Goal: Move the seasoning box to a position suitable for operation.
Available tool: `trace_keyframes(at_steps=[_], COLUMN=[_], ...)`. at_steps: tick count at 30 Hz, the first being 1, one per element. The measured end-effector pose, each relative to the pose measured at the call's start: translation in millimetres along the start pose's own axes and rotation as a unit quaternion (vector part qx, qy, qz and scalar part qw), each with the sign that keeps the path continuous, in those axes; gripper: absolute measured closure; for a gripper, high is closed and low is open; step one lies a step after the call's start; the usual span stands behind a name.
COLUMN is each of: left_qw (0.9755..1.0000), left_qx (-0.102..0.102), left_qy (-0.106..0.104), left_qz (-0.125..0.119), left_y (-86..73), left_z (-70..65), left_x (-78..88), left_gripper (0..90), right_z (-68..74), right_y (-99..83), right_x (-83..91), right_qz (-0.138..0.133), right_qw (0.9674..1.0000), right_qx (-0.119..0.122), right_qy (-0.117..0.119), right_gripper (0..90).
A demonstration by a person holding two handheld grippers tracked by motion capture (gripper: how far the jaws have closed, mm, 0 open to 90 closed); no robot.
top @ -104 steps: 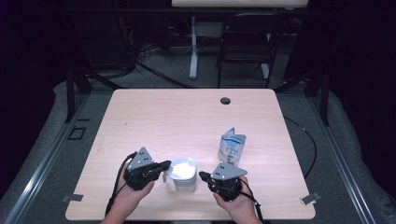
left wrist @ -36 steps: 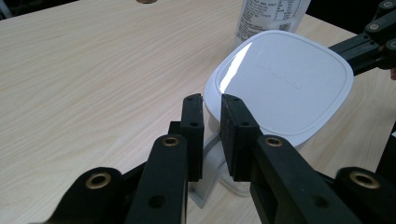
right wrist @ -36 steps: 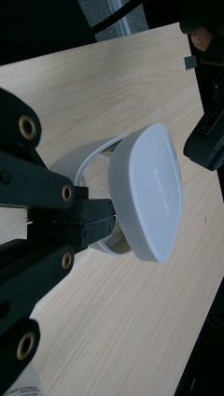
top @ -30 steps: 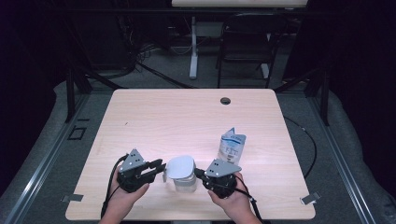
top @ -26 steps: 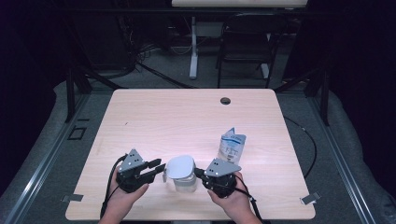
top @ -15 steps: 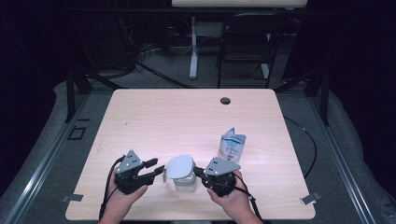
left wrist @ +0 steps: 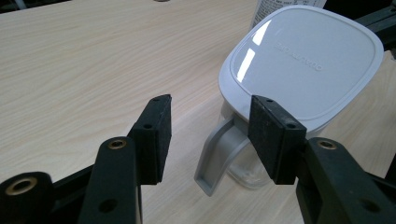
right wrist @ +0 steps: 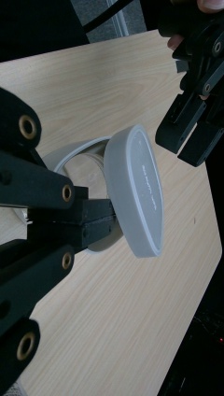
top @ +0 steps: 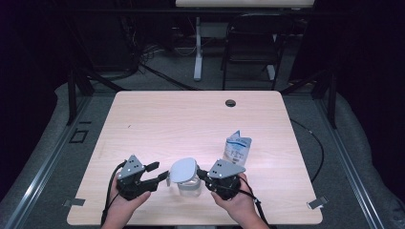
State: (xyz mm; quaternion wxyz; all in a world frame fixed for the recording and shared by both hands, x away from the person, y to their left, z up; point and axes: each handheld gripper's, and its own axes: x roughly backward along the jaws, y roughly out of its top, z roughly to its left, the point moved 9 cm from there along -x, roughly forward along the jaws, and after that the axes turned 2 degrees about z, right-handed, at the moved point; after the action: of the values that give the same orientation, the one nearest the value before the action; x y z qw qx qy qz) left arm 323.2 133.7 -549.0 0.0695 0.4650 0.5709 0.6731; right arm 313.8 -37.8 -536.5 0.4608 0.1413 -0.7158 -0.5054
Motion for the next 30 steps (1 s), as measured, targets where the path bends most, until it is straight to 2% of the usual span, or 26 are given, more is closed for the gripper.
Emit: trace_keyframes(at_steps=[16, 30], left_qw=[1.0, 1.0], left_qx=[0.002, 0.002], left_qy=[-0.002, -0.003], left_qz=[0.001, -0.003], left_y=[-4.0, -8.6], left_z=[-0.3, -4.8], left_x=[1.1, 4.4], left_gripper=[52.0, 48.3], right_z=[0.7, 1.5], right_y=[4.9, 11.0], right_x=[0.0, -0.1], right_qz=[-0.005, -0.008], right_qw=[1.0, 0.9999], right_qx=[0.002, 0.008], right_qy=[0.002, 0.003], right_gripper=[90.0, 90.0])
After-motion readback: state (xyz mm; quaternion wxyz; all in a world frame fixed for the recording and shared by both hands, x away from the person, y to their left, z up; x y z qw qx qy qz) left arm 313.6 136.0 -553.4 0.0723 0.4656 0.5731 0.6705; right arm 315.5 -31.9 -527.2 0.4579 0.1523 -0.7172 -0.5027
